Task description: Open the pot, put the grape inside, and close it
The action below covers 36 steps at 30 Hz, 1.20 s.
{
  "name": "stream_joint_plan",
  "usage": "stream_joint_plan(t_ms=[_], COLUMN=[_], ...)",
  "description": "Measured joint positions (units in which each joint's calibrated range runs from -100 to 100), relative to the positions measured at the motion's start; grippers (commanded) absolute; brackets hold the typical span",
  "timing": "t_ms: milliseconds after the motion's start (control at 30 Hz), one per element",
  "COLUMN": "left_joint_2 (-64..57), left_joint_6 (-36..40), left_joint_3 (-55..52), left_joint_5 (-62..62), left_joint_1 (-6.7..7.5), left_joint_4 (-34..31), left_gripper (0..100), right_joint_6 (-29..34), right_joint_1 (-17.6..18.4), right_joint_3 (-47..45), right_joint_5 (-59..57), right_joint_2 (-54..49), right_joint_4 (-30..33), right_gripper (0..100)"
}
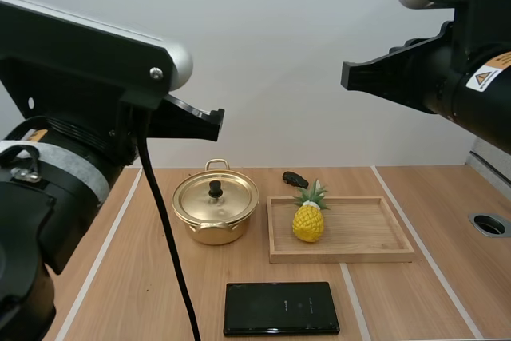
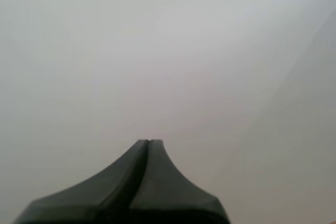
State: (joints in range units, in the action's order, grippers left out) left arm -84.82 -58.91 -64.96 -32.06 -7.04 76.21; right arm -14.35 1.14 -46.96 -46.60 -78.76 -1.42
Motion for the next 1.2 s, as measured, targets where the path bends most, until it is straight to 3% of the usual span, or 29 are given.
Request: stream_joint_plan(t_ms=[67, 167, 367, 433, 933, 1200], left_joint_2=[0.13, 1.09, 2.01, 2.01, -2.43, -14.65], left_joint_6=[0.88, 1.54, 1.74, 1.74, 1.74, 4.16], left_joint_3=[-0.13, -0.13, -0.13, -0.13, -0.13, -0.13], left_joint_5=[2.22, 7.71, 21.86, 26.23, 28.38, 28.56], left_joint_1=[0.09, 1.72, 7.38, 8.59, 9.15, 9.15], left_joint_4=[-0.24, -0.56, -2.70, -3.00, -3.14, -3.02], left_gripper=[0, 0, 0, 0, 0, 0], right_joint_6=[0.00, 0.00, 0.00, 0.00, -0.21, -2.34], right_joint_1=[0.00, 0.00, 0.00, 0.00, 0.00, 1.74], right_joint_3=[0.00, 0.00, 0.00, 0.00, -1.11, -7.32], right_joint_5=[0.00, 0.00, -1.21, -4.35, -7.88, -6.22], right_joint_2=[-0.17, -0.17, -0.17, -0.22, -7.27, -20.19], right_joint_4=[-0.90, -1.21, -1.35, -1.46, -5.01, -5.23], right_gripper=[0, 0, 0, 0, 0, 0])
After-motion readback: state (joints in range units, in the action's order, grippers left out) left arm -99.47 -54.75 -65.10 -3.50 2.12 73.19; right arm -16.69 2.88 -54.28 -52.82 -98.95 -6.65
